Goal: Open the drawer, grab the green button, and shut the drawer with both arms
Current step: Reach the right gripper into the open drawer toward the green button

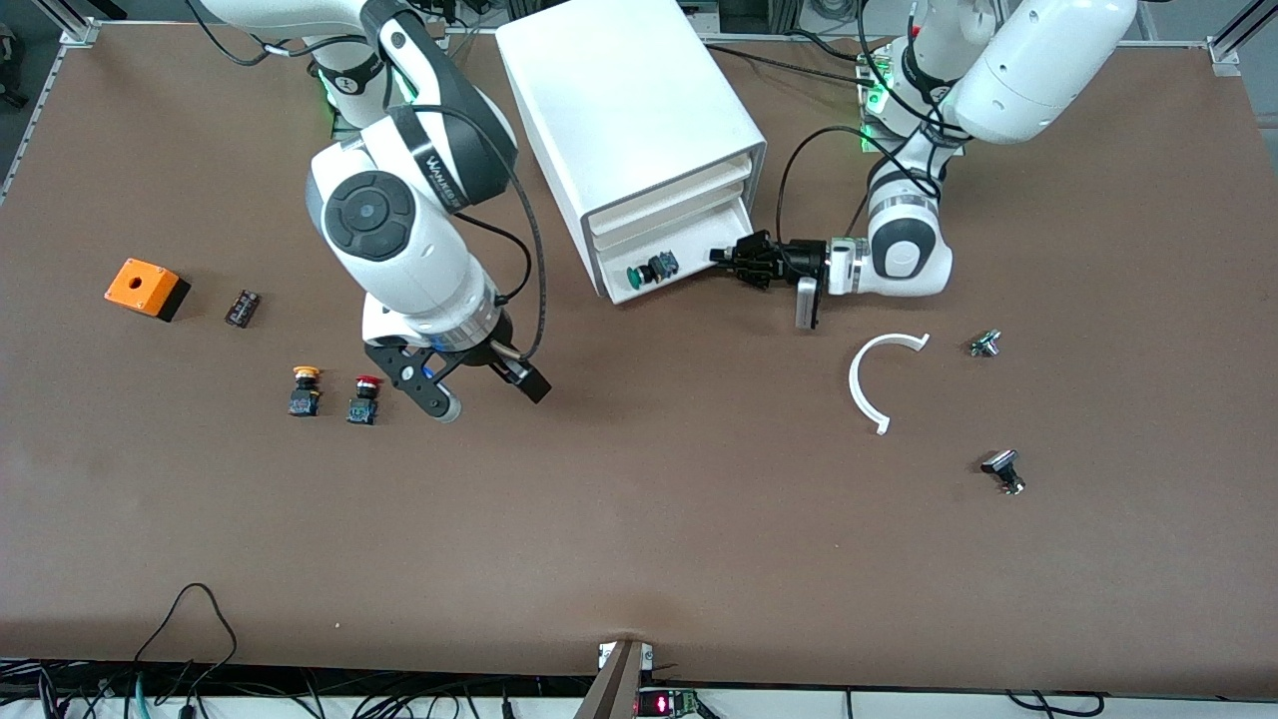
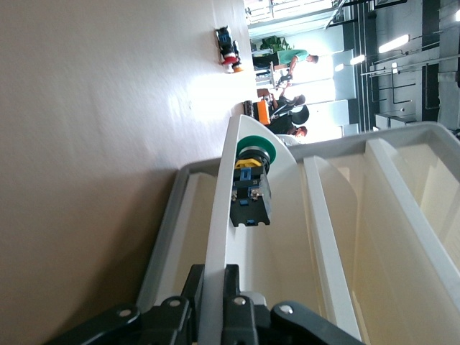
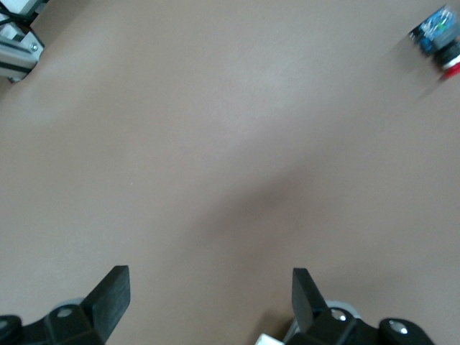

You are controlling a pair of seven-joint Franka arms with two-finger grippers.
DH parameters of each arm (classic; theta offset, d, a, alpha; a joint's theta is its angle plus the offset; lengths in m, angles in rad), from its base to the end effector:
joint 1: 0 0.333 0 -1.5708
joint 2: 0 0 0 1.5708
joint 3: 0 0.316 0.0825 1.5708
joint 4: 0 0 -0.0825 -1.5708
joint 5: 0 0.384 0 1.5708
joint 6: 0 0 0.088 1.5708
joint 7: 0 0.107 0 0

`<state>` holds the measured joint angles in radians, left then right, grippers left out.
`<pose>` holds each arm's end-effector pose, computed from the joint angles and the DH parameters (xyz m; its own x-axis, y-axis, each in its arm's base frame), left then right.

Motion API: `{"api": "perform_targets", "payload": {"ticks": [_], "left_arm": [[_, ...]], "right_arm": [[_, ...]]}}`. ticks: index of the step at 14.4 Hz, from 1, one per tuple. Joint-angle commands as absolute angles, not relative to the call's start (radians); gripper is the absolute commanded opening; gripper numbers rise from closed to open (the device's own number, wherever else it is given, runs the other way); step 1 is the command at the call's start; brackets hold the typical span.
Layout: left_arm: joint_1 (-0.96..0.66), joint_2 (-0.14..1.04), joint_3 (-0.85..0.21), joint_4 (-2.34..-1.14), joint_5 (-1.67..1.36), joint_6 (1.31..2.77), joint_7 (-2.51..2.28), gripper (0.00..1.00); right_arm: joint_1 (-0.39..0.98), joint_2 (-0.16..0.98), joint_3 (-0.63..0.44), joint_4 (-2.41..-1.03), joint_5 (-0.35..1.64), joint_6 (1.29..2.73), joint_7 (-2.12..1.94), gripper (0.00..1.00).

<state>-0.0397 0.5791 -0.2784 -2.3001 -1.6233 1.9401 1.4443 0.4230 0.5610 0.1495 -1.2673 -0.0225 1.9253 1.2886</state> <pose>0.4152 -0.2238 0.1083 0.9781 -0.1502 0.1438 -0.1686 -0.1678 0.9713 0.6259 0.3714 0.4439 0.7419 -0.6700 -0.0268 -0.6681 -0.7352 -0.1141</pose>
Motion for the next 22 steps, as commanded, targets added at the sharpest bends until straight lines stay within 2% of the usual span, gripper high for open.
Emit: {"api": "perform_targets", "payload": {"ticks": [1, 5, 13, 14, 15, 16, 20, 22], "left_arm": [[-0.037, 0.635, -0.256, -2.229, -1.582, 1.967, 1.408, 0.00], [-0.029, 0.660, -0.230, -2.148, -1.557, 1.967, 1.352, 0.00], [0.008, 0.687, -0.224, -2.080, -1.500, 1.962, 1.316, 0.03], [0.014, 0.687, -0.224, -2.072, -1.491, 1.962, 1.304, 0.12], [0.023, 0.687, -0.224, -2.066, -1.483, 1.960, 1.296, 0.31], [0.025, 0.686, -0.224, -2.063, -1.474, 1.959, 1.301, 0.99], [0.035, 0.675, -0.224, -2.030, -1.460, 1.954, 1.279, 1.00], [0.046, 0.675, -0.225, -1.971, -1.369, 1.953, 1.191, 1.00]], "right_arm": [[0.466, 0.620, 0.149, -1.177, -0.034, 1.916, 1.388, 1.00], [0.515, 0.661, 0.149, -1.151, -0.032, 1.956, 1.583, 1.00], [0.644, 0.753, 0.147, -1.114, -0.035, 2.003, 1.833, 1.00], [0.656, 0.767, 0.147, -1.114, -0.034, 2.006, 1.838, 1.00], [0.663, 0.779, 0.147, -1.112, -0.034, 2.006, 1.836, 1.00], [0.673, 0.788, 0.147, -1.112, -0.034, 2.008, 1.836, 1.00], [0.699, 0.837, 0.150, -1.111, -0.032, 2.046, 1.874, 1.00], [0.715, 0.857, 0.150, -1.112, -0.032, 2.069, 1.899, 1.00]]}}
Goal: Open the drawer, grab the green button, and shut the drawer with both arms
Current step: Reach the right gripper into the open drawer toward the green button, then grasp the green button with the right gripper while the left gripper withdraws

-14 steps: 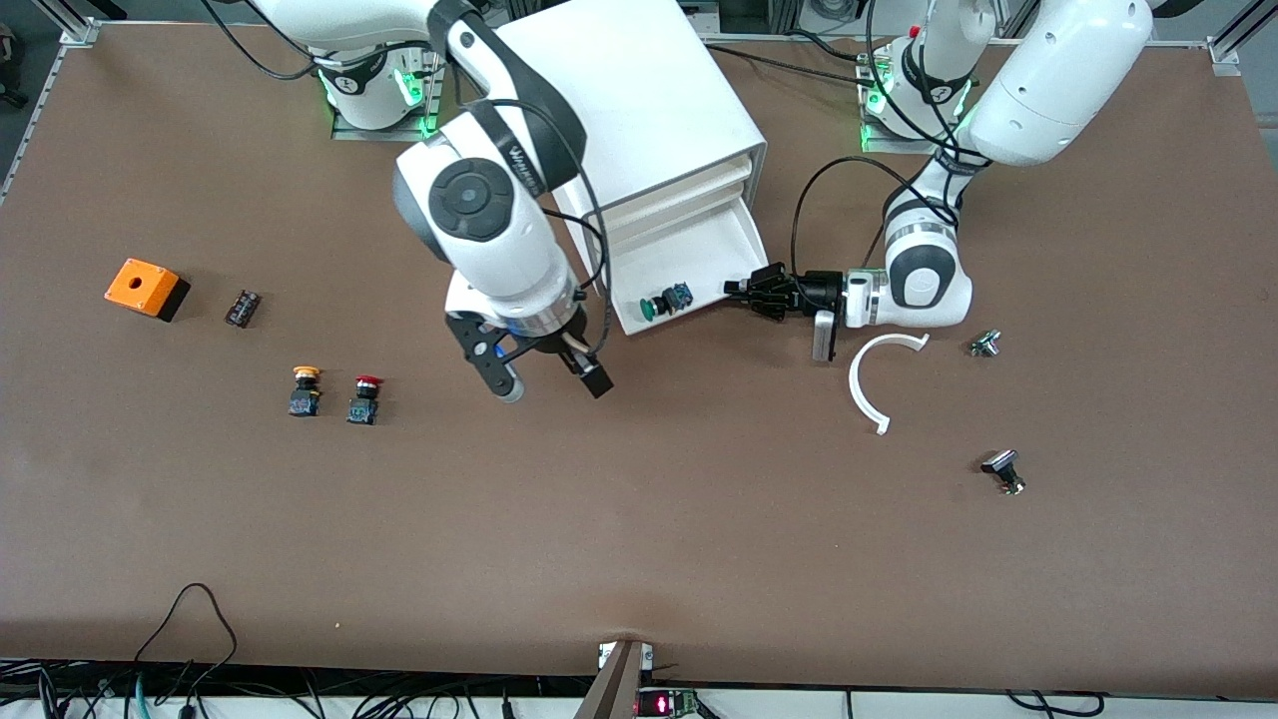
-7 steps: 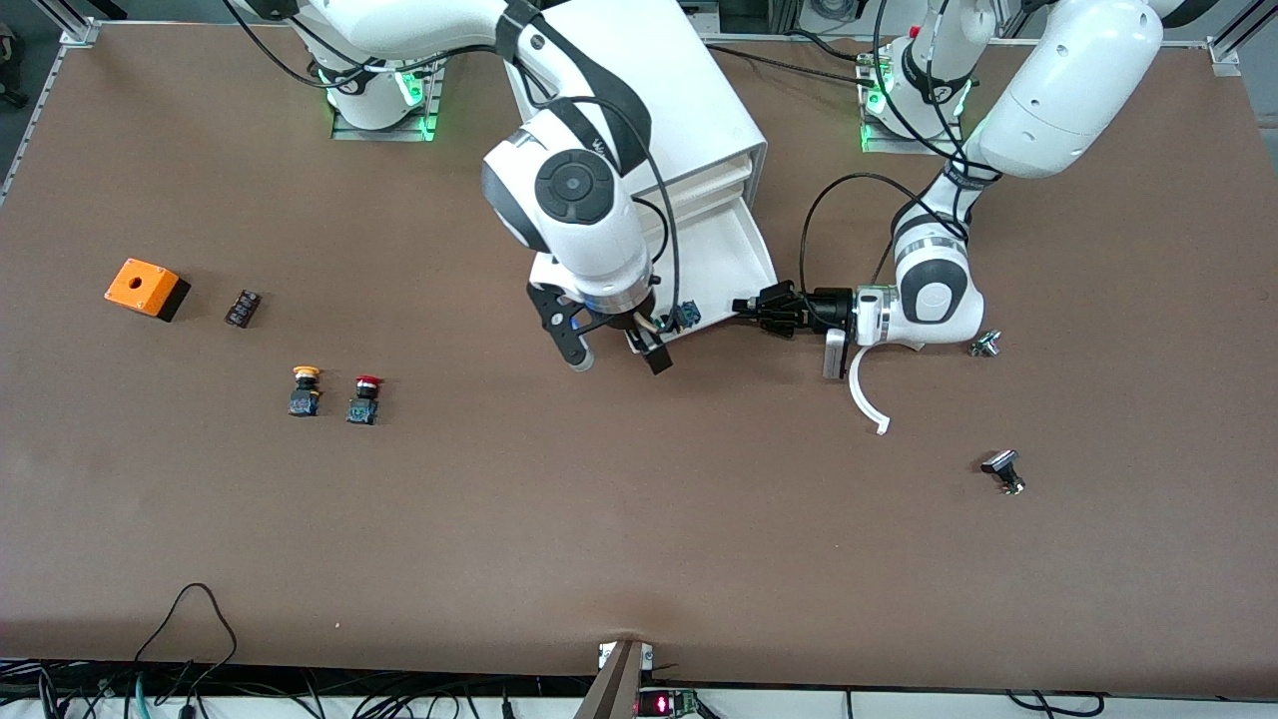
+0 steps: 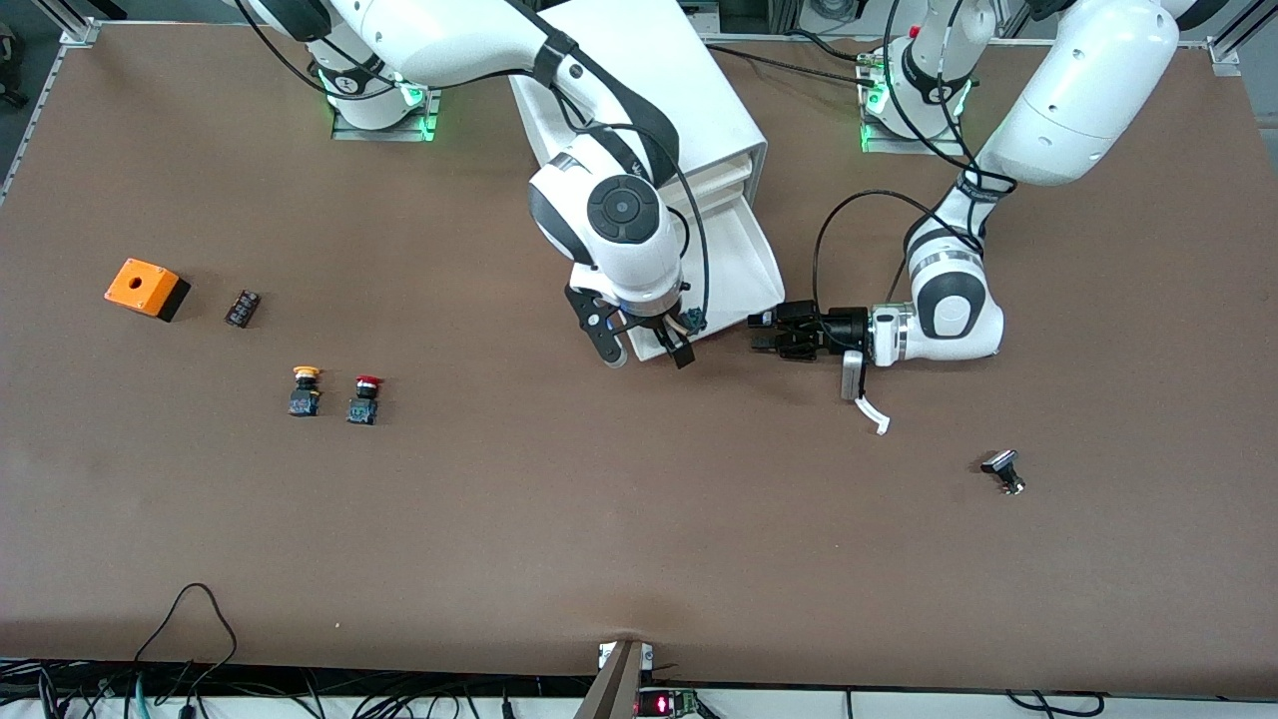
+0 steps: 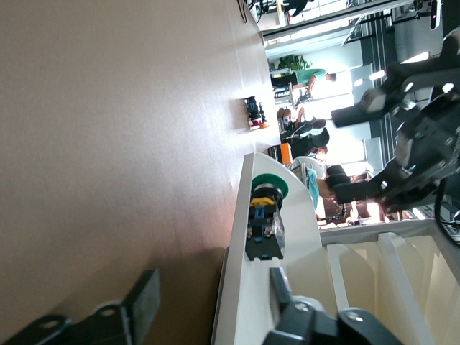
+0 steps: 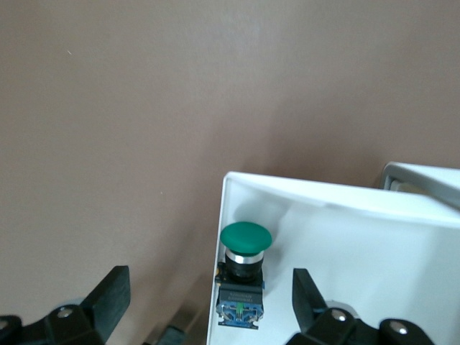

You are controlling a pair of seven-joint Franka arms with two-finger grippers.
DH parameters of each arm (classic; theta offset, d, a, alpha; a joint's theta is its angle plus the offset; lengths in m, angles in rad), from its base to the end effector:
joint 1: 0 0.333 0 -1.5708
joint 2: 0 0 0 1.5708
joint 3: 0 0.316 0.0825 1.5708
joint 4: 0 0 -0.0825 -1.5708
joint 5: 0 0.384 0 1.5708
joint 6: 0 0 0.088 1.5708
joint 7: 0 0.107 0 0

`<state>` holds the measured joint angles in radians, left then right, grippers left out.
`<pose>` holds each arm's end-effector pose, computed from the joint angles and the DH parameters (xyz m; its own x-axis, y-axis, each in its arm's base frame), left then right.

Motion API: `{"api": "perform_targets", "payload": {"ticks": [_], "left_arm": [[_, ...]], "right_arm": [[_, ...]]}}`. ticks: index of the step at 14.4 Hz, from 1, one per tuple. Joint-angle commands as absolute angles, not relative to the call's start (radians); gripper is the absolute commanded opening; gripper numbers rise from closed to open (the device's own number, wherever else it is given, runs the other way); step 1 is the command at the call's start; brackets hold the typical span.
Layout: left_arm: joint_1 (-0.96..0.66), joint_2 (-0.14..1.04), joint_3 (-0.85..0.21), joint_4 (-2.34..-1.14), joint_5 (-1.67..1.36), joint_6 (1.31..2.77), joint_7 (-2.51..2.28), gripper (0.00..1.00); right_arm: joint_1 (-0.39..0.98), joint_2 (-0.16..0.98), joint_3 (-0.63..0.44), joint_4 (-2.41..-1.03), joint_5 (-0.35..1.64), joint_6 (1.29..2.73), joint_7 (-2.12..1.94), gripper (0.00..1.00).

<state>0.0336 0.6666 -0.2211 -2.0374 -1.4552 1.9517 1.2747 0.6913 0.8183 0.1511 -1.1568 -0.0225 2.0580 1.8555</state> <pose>0.5260 -0.1715 0.1217 0.9778 -0.1177 0.1731 -0.1968 -0.2348 0.9519 0.5384 0.5494 0.3186 0.4925 -0.8633 -0.1107 -0.8703 -0.4888 -0.0604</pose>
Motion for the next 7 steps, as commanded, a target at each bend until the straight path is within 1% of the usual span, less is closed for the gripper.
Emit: {"api": "perform_targets", "payload": {"ticks": [1, 7], "left_arm": [[0.048, 0.675, -0.225, -1.935, -1.318, 1.951, 1.122, 1.00], [0.086, 0.675, -0.225, -1.694, -0.927, 1.806, 0.751, 1.00]], "right_arm": [[0.724, 0.868, 0.150, -1.111, -0.032, 2.075, 1.913, 1.00], [0.752, 0.900, 0.149, -1.120, -0.032, 2.089, 1.927, 1.00]]}}
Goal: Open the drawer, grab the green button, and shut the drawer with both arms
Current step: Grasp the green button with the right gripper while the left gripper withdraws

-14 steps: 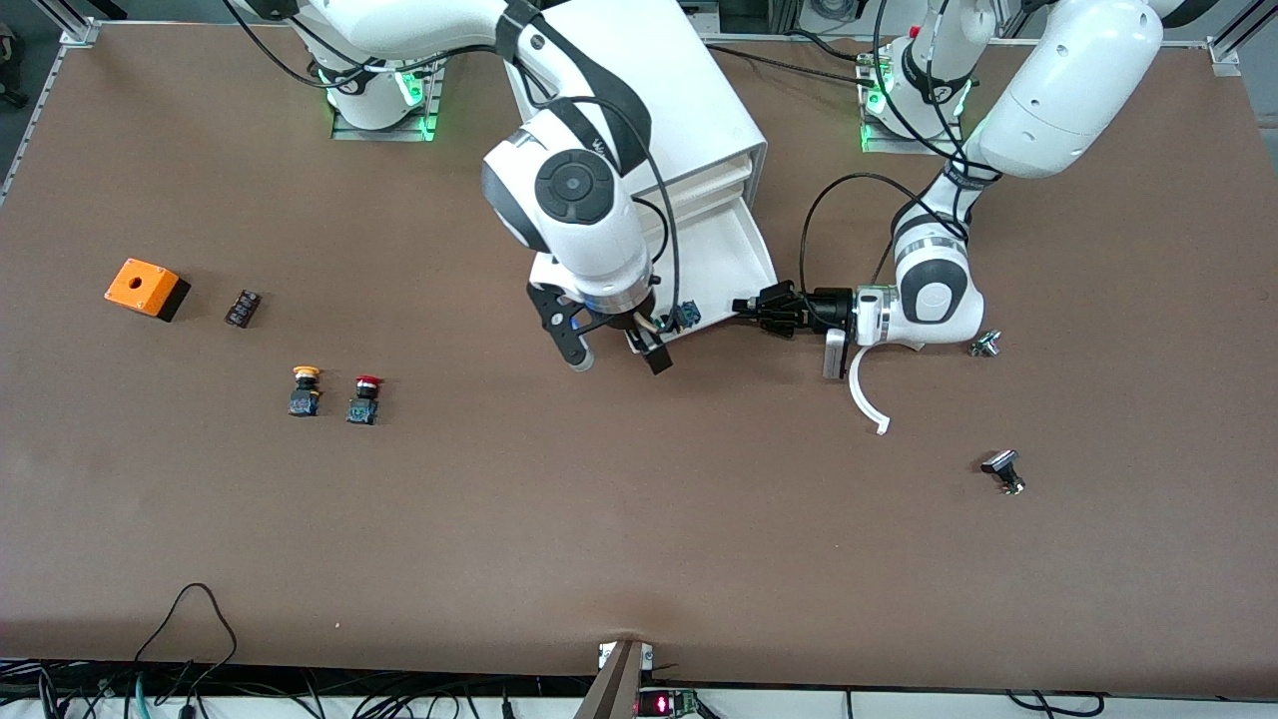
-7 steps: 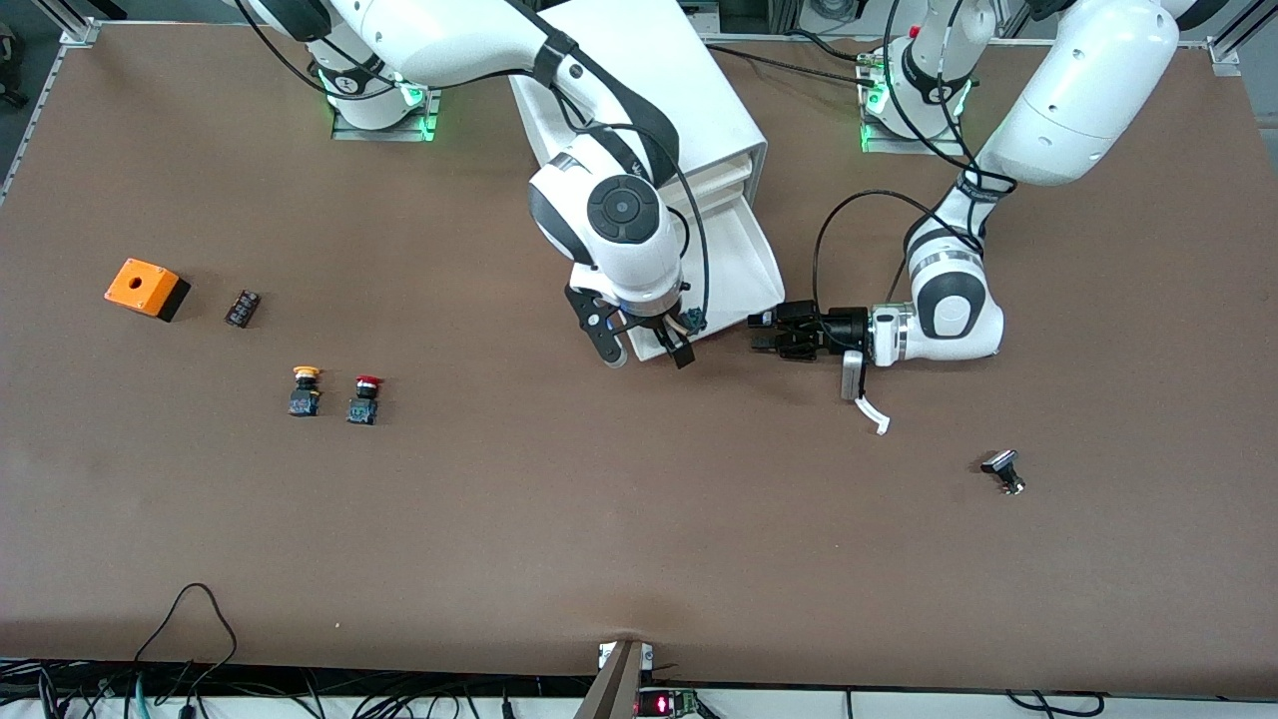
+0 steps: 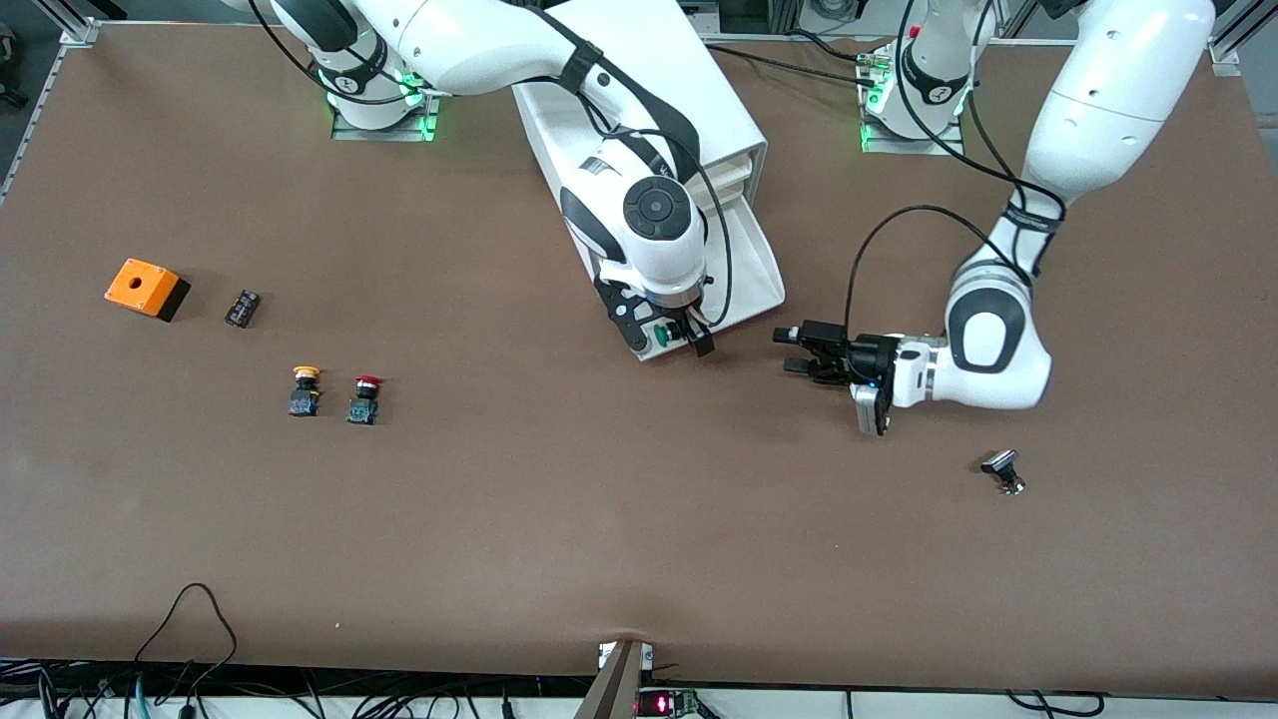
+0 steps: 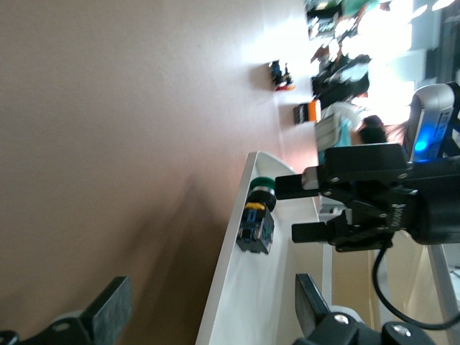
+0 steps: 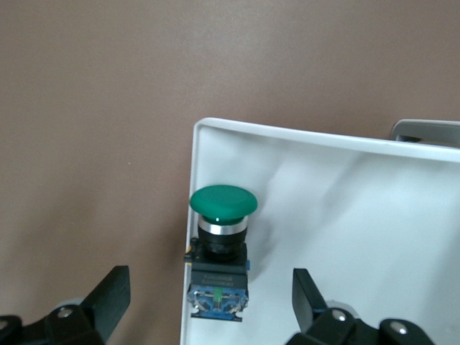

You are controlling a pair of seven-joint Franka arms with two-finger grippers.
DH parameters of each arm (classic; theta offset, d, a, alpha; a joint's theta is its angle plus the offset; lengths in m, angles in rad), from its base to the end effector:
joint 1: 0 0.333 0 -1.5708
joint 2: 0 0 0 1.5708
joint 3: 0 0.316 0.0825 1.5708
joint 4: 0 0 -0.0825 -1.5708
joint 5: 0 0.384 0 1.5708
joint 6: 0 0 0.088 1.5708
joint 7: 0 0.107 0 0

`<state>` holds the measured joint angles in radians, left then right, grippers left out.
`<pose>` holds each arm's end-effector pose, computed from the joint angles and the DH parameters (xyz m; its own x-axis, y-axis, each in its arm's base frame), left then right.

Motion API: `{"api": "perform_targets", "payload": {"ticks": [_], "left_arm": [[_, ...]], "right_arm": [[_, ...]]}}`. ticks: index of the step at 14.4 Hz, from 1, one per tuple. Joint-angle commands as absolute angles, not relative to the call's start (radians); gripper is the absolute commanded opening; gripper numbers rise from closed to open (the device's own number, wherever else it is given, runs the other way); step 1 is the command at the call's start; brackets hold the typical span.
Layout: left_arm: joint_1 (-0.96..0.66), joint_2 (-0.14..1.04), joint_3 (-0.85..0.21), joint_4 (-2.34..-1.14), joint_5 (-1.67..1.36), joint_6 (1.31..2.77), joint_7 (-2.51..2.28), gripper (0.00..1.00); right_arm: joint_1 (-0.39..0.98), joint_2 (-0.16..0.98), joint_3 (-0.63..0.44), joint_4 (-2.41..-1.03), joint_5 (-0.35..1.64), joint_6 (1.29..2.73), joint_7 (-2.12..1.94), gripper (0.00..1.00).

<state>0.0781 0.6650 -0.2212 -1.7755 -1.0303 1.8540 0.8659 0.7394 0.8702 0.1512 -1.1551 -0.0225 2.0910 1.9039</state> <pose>0.6043 -0.1457 0.1950 0.9444 -0.3252 0.0495 -0.1788 -0.3812 0.9070 0.5127 0.5760 0.2828 0.4874 -0.8658 -0.1133 -0.8729 -0.4865 -0.0370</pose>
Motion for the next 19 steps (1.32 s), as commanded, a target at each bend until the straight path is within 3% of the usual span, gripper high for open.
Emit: {"api": "perform_targets", "payload": {"ticks": [1, 4, 7, 11, 14, 16, 19], "left_arm": [[0.084, 0.675, -0.225, -1.659, -0.869, 1.784, 0.670, 1.00], [0.084, 0.672, -0.225, -1.565, -0.686, 1.720, 0.472, 1.00], [0.081, 0.661, -0.230, -1.456, -0.481, 1.602, 0.248, 1.00], [0.036, 0.598, -0.244, -1.436, -0.189, 1.522, -0.143, 1.00], [-0.014, 0.595, -0.242, -1.411, -0.057, 1.514, -0.423, 1.00], [-0.018, 0.606, -0.239, -1.407, -0.058, 1.516, -0.442, 1.00], [0.026, 0.629, -0.232, -1.404, -0.074, 1.520, -0.443, 1.00]], "right_arm": [[0.752, 0.903, 0.149, -1.120, -0.031, 2.089, 1.925, 1.00], [0.752, 0.905, 0.149, -1.132, -0.028, 2.089, 1.922, 0.99], [0.755, 0.904, 0.149, -1.134, -0.028, 2.088, 1.921, 0.84], [0.765, 0.899, 0.149, -1.132, -0.029, 2.085, 1.908, 0.36], [0.767, 0.896, 0.149, -1.131, -0.032, 2.079, 1.907, 0.09], [0.767, 0.888, 0.150, -1.126, -0.032, 2.069, 1.905, 0.01], [0.767, 0.874, 0.150, -1.118, -0.040, 2.048, 1.887, 0.00]]}}
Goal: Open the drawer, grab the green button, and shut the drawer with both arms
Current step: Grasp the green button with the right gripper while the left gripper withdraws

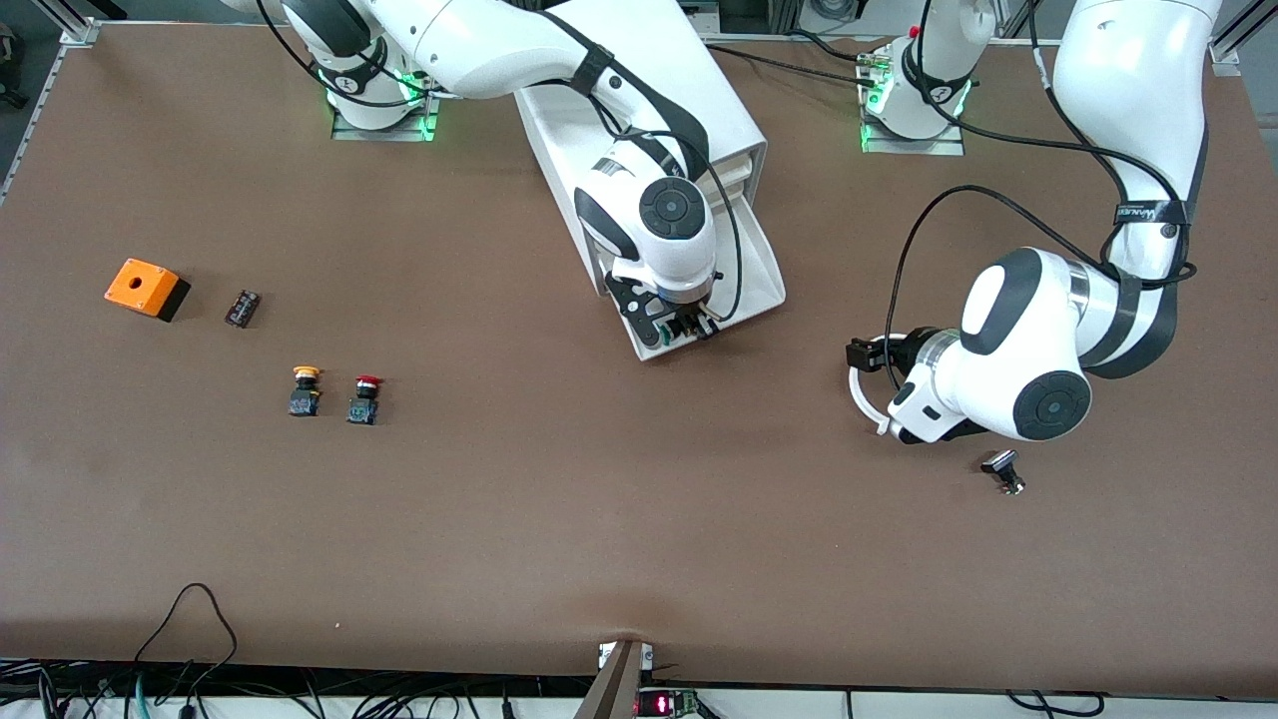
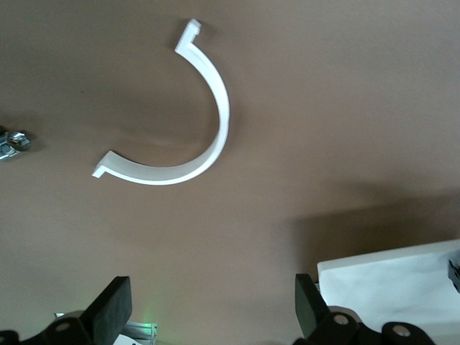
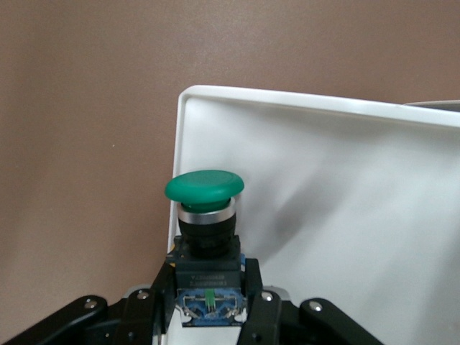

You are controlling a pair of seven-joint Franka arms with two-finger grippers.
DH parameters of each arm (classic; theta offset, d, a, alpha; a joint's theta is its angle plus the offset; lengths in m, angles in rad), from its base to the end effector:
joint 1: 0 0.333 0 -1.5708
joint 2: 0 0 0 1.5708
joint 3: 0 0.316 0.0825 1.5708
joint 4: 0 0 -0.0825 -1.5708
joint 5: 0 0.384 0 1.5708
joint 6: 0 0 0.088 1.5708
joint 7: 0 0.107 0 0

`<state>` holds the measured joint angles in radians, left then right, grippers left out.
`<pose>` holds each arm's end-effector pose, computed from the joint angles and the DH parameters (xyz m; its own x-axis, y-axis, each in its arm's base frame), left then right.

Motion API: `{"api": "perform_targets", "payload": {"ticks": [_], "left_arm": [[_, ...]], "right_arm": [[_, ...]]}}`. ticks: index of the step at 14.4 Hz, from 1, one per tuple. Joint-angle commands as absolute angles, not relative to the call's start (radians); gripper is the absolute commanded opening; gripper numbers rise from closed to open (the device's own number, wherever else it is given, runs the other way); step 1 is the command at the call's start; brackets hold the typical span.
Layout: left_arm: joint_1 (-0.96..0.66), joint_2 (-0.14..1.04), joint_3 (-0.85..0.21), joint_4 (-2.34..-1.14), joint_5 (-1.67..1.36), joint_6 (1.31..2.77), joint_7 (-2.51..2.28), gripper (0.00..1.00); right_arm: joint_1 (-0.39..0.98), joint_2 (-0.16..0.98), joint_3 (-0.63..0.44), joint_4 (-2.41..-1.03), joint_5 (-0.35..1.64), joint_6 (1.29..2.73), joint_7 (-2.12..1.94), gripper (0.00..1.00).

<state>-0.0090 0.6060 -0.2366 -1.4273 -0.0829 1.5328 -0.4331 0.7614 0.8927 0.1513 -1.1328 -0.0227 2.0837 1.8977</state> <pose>0.6387 -0.1434 0.3224 0.8418 0.1835 -0.5076 0.2091 -0.9779 -0.0067 0.5023 0.5882 0.2754 0.5094 -0.8531 -0.1126 -0.8599 -0.5095 -0.0299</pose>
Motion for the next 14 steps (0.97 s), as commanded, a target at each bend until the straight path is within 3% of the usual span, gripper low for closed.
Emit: {"api": "perform_targets", "payload": {"ticks": [1, 8, 14], "left_arm": [[0.035, 0.635, -0.232, -1.401, -0.074, 1.525, -0.439, 1.00], [0.023, 0.657, -0.230, -1.394, -0.055, 1.526, -0.443, 0.99], [-0.092, 0.684, -0.239, -1.446, -0.069, 1.594, -0.547, 0.97]], "right_arm": [[0.765, 0.868, 0.150, -1.118, -0.038, 2.037, 1.878, 0.00], [0.646, 0.723, 0.152, -1.118, 0.021, 1.936, 1.533, 0.00], [0.472, 0.602, 0.118, -1.182, 0.074, 1.704, 0.966, 0.00]]}}
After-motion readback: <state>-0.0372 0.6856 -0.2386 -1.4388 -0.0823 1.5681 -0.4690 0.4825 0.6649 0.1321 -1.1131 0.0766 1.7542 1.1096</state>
